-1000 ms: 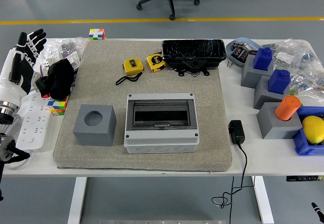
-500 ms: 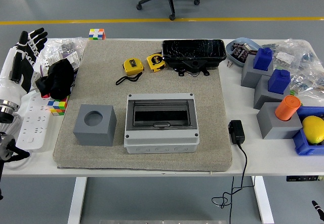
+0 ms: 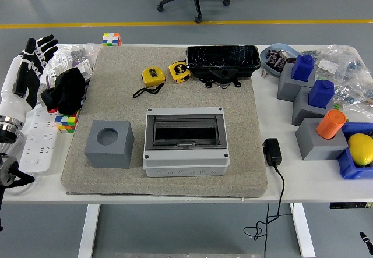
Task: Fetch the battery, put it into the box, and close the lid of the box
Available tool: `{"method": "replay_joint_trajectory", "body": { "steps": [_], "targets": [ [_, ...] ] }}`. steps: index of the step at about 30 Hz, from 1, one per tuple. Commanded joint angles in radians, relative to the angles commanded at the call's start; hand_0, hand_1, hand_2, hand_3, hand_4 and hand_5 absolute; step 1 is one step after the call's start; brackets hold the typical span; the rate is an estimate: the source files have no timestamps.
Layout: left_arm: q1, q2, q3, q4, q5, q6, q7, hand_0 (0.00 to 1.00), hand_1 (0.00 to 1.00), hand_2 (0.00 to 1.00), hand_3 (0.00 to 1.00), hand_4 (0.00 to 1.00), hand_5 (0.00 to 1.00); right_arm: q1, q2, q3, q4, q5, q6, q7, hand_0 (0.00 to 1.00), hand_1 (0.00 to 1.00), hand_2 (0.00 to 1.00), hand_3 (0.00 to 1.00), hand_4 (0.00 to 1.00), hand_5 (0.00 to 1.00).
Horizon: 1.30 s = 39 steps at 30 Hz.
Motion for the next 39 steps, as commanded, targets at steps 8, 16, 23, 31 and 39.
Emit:
{"method": "replay_joint_trajectory", "body": {
  "steps": [8, 16, 23, 31, 39],
  "targets": [
    [-0.003, 0.001, -0.008, 0.005, -0.006, -0.003, -0.001, 0.947, 0.899, 0.844, 0.825, 0.998, 0.998, 0.000, 0.001, -0.002, 0.000, 0.002, 0.002, -0.001, 0.821, 0.811, 0.786, 0.803, 0.998, 0.998],
    [-0.005, 0.000, -0.023, 0.024, -0.020, -0.006, -0.001, 0.944, 0.899, 0.845, 0.824, 0.998, 0.998, 0.003, 0.001, 0.003, -0.001, 0.000, 0.003, -0.001, 0.821, 0.811, 0.785, 0.804, 0.998, 0.998],
    [-0.006, -0.001, -0.026, 0.027, -0.017, -0.006, 0.001, 0.998, 0.924, 0.845, 0.822, 0.998, 0.998, 0.006, 0.002, 0.008, -0.001, -0.005, 0.007, -0.006, 0.821, 0.811, 0.785, 0.804, 0.998, 0.998],
    [-0.004, 0.000, -0.036, 0.031, -0.014, -0.007, 0.003, 0.998, 0.927, 0.844, 0.823, 0.998, 0.998, 0.003, 0.003, 0.016, -0.001, -0.009, 0.008, -0.007, 0.821, 0.810, 0.784, 0.803, 0.998, 0.998],
    [-0.004, 0.001, -0.039, 0.031, -0.013, -0.006, 0.003, 0.998, 0.936, 0.845, 0.821, 0.998, 0.998, 0.005, 0.006, 0.019, 0.000, -0.012, 0.008, -0.007, 0.821, 0.811, 0.785, 0.803, 0.998, 0.998]
  ]
}}
